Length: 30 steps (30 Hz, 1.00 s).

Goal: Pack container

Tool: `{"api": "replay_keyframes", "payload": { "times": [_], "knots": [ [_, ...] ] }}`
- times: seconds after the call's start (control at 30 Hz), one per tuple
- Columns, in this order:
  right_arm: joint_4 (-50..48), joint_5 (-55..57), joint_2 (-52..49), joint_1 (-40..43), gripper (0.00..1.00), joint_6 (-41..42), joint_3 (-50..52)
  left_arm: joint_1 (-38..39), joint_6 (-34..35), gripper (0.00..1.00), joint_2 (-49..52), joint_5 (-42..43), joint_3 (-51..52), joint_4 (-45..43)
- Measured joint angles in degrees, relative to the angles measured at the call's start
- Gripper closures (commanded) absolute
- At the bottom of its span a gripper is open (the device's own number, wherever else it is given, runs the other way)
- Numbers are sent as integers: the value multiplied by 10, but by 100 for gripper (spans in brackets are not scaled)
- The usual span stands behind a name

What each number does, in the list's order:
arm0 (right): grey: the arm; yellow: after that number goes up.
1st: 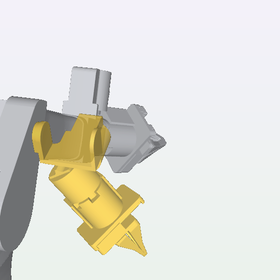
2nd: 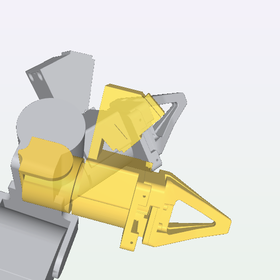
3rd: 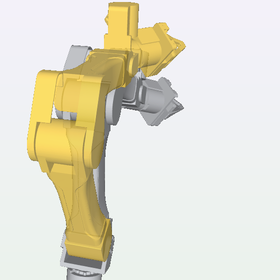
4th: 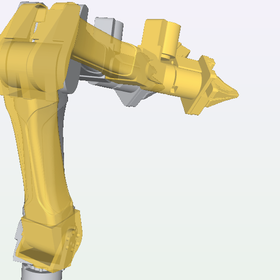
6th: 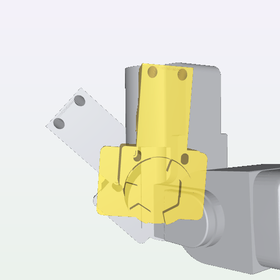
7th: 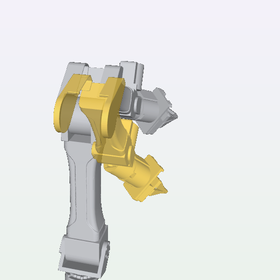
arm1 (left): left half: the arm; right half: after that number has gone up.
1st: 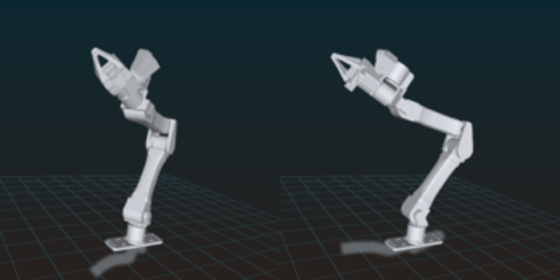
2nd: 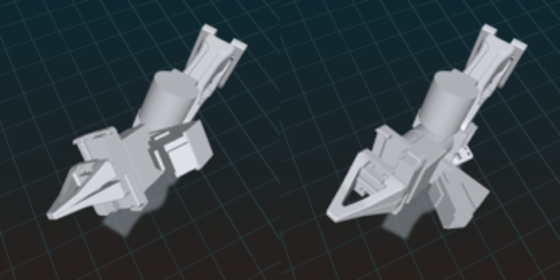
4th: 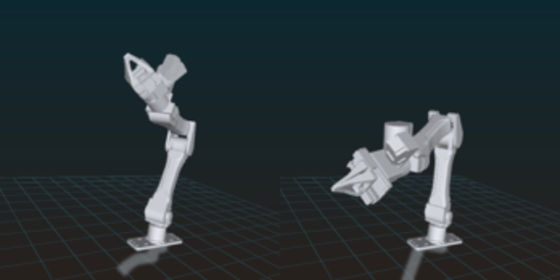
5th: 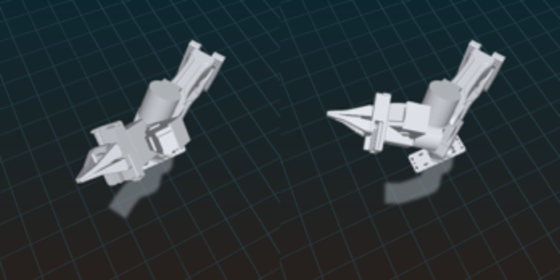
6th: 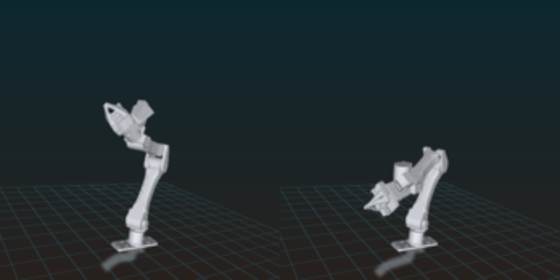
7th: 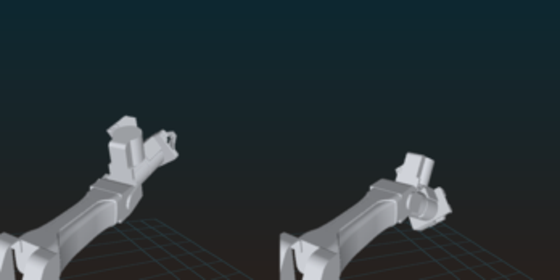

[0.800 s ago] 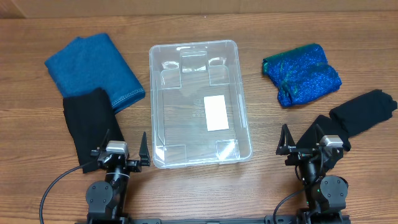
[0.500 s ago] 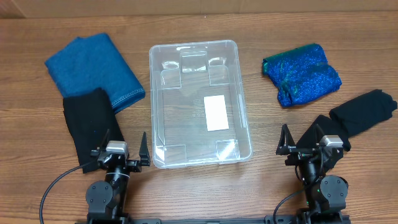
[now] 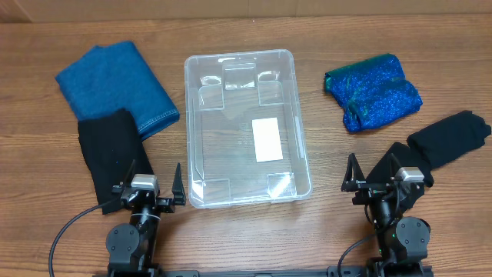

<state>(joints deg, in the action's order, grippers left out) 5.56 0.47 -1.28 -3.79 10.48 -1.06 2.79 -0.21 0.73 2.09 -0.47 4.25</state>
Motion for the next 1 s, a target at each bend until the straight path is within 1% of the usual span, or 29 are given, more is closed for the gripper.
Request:
{"api": "replay_keyframes", "payload": {
  "times": [0.87, 0.9, 1.0],
  "knots": [
    [0, -12, 0, 0, 0, 6, 0, 0, 0, 0, 0, -1, 0, 0],
    [0, -16, 0, 0, 0, 16, 0, 0, 3, 0, 0, 0, 0, 0],
    [9, -16, 0, 0, 0, 54, -1, 0, 55, 0, 0, 13, -9, 26]
  ]
}}
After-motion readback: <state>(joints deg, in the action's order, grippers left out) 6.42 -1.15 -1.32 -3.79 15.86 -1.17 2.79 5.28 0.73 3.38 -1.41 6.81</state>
